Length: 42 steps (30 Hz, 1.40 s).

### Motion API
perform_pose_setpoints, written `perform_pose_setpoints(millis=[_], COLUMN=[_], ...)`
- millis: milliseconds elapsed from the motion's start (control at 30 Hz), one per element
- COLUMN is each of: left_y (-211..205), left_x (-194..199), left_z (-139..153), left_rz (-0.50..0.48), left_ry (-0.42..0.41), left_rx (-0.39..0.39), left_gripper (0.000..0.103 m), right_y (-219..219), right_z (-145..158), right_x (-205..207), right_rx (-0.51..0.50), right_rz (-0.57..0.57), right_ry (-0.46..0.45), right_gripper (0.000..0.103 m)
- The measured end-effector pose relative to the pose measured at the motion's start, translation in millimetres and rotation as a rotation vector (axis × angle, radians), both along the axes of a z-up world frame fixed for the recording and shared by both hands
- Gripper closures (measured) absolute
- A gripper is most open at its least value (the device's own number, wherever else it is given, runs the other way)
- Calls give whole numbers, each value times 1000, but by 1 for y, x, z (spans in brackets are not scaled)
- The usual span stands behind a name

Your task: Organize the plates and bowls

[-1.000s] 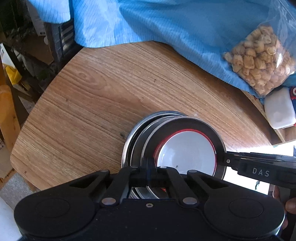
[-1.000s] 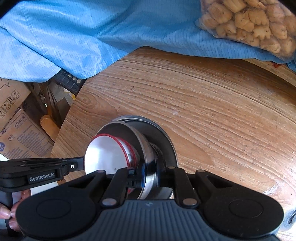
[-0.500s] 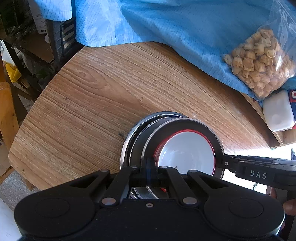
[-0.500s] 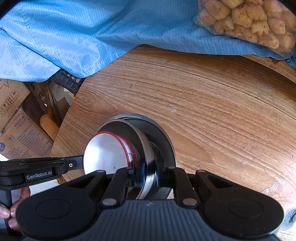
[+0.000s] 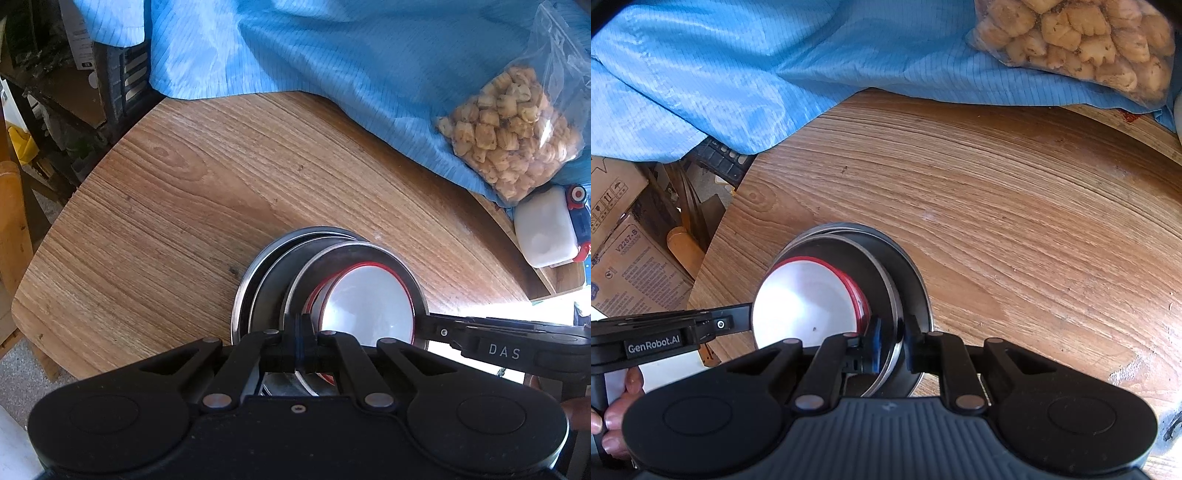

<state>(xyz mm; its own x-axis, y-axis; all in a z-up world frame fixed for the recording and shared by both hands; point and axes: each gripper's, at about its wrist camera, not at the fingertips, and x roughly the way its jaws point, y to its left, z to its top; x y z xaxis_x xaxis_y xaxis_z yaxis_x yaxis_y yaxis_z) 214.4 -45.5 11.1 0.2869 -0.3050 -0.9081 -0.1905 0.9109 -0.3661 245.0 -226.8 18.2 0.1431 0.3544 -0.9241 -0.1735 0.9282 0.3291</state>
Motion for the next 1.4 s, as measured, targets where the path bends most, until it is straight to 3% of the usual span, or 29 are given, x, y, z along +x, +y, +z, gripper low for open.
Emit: perform_pose_setpoints(millis=[200,233,267,333,467,633,867,1133,1400], left_y=[2,2,2,2,13,10,13,16,14], left_x=[-3,-4,-4,-6,-11,-12,-15,-17,-20], left_z=[3,5,6,8,10,8,10,7,7], left_rz=[5,8,11,18,47,48,72,108,111], left_ry=[-15,-21,-16,-26,-39,-27,-23,-5,7], left_rx=[1,18,62,174,103,120,127,134,158], left_gripper=[100,86,54,31,27,15,5,1,1], right_y=[1,1,1,1,1,3,0,-4,-10], right_z=[0,0,0,0,0,1,3,7,11], right_x=[-1,-1,-1,-2,-3,-5,-7,-11,-15], right_rx=[3,2,-1,-5,-6,-13,-25,-58,-76], right_rz=[3,4,5,9,13,18,11,-3,-19], right_ry=[0,0,-2,-5,-6,-13,-25,-50,-77], right_gripper=[85,85,85,85,85,84,74,53,21])
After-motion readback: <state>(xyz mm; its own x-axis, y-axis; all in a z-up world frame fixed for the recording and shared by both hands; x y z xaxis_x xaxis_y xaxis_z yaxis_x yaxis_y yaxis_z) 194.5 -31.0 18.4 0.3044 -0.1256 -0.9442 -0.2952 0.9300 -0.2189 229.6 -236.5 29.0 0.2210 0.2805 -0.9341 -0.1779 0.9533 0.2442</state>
